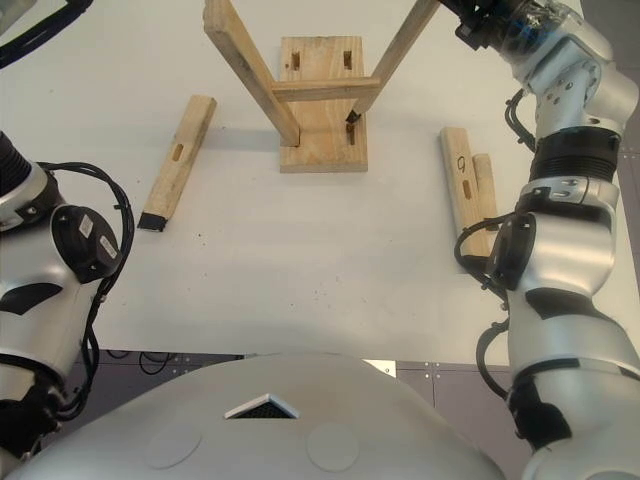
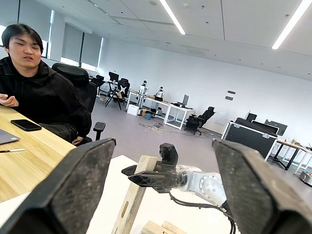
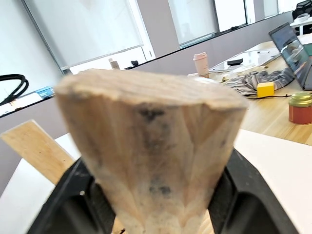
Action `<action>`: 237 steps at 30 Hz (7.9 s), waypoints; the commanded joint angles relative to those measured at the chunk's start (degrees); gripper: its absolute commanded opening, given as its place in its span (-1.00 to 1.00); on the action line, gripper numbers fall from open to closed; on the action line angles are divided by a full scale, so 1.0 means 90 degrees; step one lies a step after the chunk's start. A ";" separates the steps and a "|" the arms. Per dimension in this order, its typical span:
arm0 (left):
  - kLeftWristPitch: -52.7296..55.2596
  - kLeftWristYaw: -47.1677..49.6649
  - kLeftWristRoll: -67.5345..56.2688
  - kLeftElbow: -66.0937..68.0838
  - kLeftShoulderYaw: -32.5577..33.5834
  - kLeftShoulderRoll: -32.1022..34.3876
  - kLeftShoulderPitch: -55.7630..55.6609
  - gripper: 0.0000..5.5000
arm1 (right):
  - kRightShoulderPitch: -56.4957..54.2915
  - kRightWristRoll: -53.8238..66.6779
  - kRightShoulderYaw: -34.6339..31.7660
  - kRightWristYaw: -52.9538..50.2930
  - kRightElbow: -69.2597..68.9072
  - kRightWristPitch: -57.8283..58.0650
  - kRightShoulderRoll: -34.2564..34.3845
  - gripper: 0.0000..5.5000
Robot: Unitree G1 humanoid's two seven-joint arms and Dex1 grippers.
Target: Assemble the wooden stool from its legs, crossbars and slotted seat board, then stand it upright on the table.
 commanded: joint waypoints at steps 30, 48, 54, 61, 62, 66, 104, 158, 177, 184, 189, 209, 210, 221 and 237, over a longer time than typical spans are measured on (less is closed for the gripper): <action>-0.0283 -0.0099 0.0088 0.0007 -0.0143 0.0209 0.0211 0.33 | -0.0748 -0.1328 0.1317 0.2145 0.0583 -0.0237 -0.0984 -0.26; -0.0043 -0.0072 0.0173 -0.0080 -0.0463 0.0477 0.0131 0.33 | -0.0857 -0.2366 0.2284 0.2996 0.0386 -0.1644 -0.0954 -0.26; 0.0068 -0.0282 0.0444 0.0203 -0.0977 0.0525 -0.0432 0.33 | -0.0497 -0.2301 0.2324 0.2869 -0.0528 -0.1611 -0.0867 -0.26; -0.1045 -0.2753 0.3566 -0.0705 -0.4857 0.2167 -0.1846 0.33 | -0.0585 -0.2320 0.2286 0.2481 -0.0751 -0.1086 -0.0817 -0.26; -0.1226 -0.3081 0.3913 -0.0715 -0.5251 0.2214 -0.2017 0.33 | -0.0609 -0.2318 0.2290 0.2453 -0.0743 -0.1018 -0.0806 -0.26; -0.2080 -0.3908 0.5327 -0.0186 -0.6544 0.1929 -0.2360 0.33 | -0.0636 -0.2249 0.2322 0.2412 -0.0862 -0.0811 -0.0747 -0.26; -0.3579 -0.4999 0.7572 0.3595 -0.5590 -0.0060 -0.1170 -0.84 | -0.0027 -0.2005 0.2572 0.2145 -0.1237 -0.0864 -0.0742 -0.26; -0.3068 -0.5781 0.7634 0.3477 -0.5107 -0.0382 -0.0964 -0.84 | 0.0221 0.0315 0.0805 0.0925 -0.2699 0.2133 -0.0240 0.23; -0.3557 -0.6033 0.7883 0.3569 -0.5337 -0.0178 -0.1385 -0.84 | 0.0588 0.1493 -0.0231 -0.0796 -0.2802 0.2908 0.0416 0.23; -0.3743 -0.5859 0.8071 0.3534 -0.5418 -0.0180 -0.1321 -0.50 | 0.0825 0.1079 0.0198 -0.1076 -0.2746 0.2451 0.0491 0.25; -0.3603 -0.5775 0.7926 0.3075 -0.5056 -0.0014 -0.1453 -0.49 | 0.0968 0.0814 0.0515 -0.1125 -0.2873 0.2214 0.0428 0.25; -0.1376 -0.1351 0.8208 0.0561 -0.4184 -0.1289 0.1919 -0.99 | 0.1208 0.0451 0.1008 -0.1632 -0.3257 0.1823 0.0408 0.25; -0.1352 -0.1324 0.8096 0.0521 -0.3995 -0.1300 0.1800 -0.99 | 0.1216 0.0441 0.1010 -0.1650 -0.3257 0.1815 0.0428 0.25; 0.0709 0.0224 0.4249 -0.0185 0.2592 -0.2062 -0.1625 -0.99 | 0.0601 0.2916 -0.1498 -0.3202 -0.3050 0.2685 0.1053 0.25; -0.2239 -0.0750 0.5616 -0.0169 -0.1088 -0.0172 0.2872 -1.00 | 0.3005 -0.1860 0.2252 -0.6932 -0.6545 0.1426 0.1629 -0.63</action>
